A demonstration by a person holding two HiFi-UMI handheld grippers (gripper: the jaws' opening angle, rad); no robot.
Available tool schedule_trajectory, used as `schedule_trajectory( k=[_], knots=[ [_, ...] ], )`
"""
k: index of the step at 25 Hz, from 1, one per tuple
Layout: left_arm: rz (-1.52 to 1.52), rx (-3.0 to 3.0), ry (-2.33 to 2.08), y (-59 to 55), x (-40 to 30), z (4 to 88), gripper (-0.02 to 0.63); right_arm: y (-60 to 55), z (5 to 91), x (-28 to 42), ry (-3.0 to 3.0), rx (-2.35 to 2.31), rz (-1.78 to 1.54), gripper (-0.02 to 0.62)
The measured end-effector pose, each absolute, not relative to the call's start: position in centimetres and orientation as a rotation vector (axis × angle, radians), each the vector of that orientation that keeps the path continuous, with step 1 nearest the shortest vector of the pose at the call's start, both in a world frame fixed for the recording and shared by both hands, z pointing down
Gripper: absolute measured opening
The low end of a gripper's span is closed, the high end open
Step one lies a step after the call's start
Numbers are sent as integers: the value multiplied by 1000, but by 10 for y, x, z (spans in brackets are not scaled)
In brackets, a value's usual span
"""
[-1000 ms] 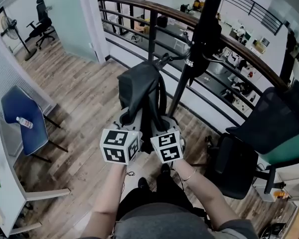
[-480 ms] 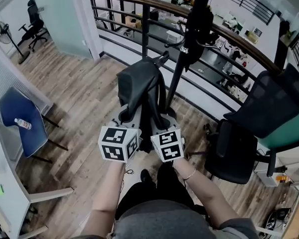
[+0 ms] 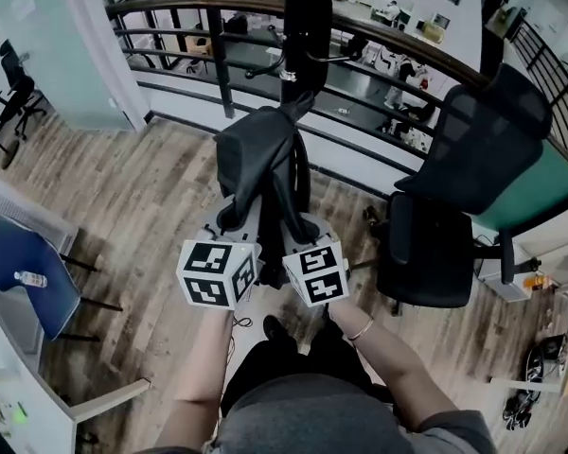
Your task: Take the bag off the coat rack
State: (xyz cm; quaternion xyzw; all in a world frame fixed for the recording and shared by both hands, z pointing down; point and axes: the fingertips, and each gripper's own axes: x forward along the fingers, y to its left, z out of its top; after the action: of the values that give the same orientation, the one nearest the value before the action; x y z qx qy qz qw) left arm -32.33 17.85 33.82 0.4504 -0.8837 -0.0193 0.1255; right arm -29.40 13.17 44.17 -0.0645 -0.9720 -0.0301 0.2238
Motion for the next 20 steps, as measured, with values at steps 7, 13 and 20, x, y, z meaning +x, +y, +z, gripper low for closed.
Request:
schedule_trajectory(
  k=[7, 13, 20],
  knots=[
    [0, 1482, -2500, 106, -296, 330, 26, 64, 433, -260, -2710, -20, -31, 52],
    [15, 1586, -2454, 45, -273, 317, 26, 4, 418, -235, -2734, 88, -4, 52],
    [33, 1738, -2384, -30, -243, 295, 26, -65, 397, -203, -2761, 225, 21, 52]
  ],
)
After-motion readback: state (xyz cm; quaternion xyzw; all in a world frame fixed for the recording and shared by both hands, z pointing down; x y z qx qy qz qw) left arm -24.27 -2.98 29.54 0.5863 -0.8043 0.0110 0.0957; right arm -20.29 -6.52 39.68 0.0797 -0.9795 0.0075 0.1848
